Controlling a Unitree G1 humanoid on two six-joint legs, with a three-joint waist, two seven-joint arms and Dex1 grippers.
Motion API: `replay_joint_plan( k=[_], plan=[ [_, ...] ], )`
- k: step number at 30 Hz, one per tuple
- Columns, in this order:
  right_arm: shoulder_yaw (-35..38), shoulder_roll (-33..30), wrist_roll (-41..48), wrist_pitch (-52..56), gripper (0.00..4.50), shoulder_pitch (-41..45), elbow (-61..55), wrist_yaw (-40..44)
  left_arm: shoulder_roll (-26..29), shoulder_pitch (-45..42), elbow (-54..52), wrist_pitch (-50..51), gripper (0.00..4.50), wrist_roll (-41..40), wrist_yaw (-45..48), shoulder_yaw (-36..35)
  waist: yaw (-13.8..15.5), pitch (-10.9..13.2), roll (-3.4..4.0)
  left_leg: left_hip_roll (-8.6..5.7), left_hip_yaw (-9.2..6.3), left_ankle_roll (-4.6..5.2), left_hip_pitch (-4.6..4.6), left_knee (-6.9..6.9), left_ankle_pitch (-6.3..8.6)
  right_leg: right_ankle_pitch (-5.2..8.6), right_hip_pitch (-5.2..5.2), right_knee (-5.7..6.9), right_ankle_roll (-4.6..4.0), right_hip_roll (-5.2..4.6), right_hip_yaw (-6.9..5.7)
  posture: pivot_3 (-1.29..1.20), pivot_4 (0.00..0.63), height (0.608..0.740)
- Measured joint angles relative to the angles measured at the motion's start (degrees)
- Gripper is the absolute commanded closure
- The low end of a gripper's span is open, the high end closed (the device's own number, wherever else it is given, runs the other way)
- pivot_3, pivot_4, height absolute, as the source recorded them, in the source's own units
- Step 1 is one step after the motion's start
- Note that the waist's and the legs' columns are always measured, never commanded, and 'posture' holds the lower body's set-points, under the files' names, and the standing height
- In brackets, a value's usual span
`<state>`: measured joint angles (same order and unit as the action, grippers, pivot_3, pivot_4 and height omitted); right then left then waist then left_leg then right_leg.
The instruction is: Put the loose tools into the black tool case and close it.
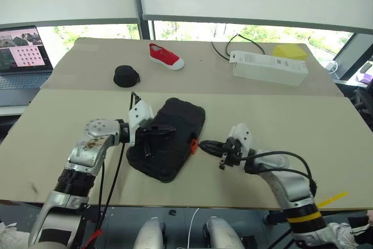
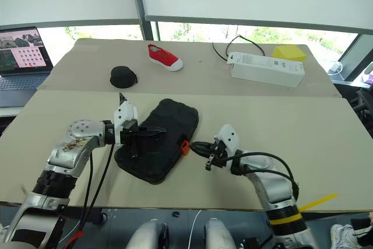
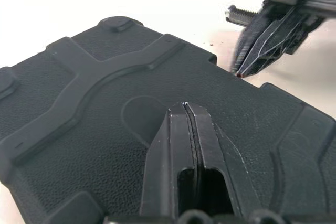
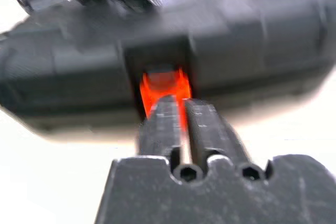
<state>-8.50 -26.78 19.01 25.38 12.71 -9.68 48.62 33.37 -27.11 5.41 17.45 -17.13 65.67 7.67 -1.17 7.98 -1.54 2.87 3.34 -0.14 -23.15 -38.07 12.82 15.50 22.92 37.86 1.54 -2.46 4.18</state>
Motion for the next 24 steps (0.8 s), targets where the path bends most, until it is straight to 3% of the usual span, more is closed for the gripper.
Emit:
replay_joint_plan(
  k=[4, 16, 19, 22, 24],
  plan=[
    [-1.5, -0.9, -1.0, 3.0, 1.44, 0.1, -1.3, -1.4, 0.2, 0.2, -0.1, 0.0, 4.50, 0.0, 0.0, 0.0, -0.1, 0.0, 0.04, 0.00, -0.01, 0.00, 0.01, 0.01, 0.00, 0.02, 0.00, 0.00, 0.00, 0.01, 0.00, 0.00, 0.150, 0.740],
    [-4.7, 4.5, -3.0, 3.8, 1.44, 3.3, 1.9, -3.8, 1.1, 0.8, -1.1, 0.2, 4.50, -0.3, 0.6, 0.0, -0.3, 0.0, 0.04, 0.01, -0.01, 0.00, -0.01, 0.02, 0.00, 0.02, 0.02, -0.03, 0.01, 0.02, 0.00, 0.00, 0.150, 0.740],
    [-5.2, 4.7, -3.4, 3.8, 2.07, 4.0, 2.9, -3.6, 1.4, 0.8, -1.1, 0.2, 4.50, -0.3, 0.9, 0.0, -0.4, 0.0, 0.04, 0.02, -0.01, 0.00, -0.01, 0.03, 0.00, 0.02, 0.03, -0.03, 0.01, 0.02, 0.00, 0.00, 0.150, 0.740],
    [-5.8, 5.1, -4.2, 3.2, 3.13, 4.3, 3.0, -3.3, 1.5, 0.9, -1.1, 0.2, 4.50, -0.3, 1.0, 0.0, -0.5, 0.0, 0.04, 0.02, -0.02, 0.00, -0.01, 0.05, 0.00, 0.02, 0.03, -0.03, 0.01, 0.02, -0.01, 0.00, 0.150, 0.740],
    [-5.9, 5.1, -4.3, 1.5, 3.25, 4.2, 3.7, -2.7, 1.6, 0.9, -1.1, 0.2, 4.50, -0.3, 1.0, 0.0, -0.6, 0.0, 0.04, 0.02, -0.02, 0.00, -0.01, 0.05, 0.00, 0.03, 0.02, -0.03, 0.01, 0.02, -0.01, 0.00, 0.150, 0.740]
  ],
)
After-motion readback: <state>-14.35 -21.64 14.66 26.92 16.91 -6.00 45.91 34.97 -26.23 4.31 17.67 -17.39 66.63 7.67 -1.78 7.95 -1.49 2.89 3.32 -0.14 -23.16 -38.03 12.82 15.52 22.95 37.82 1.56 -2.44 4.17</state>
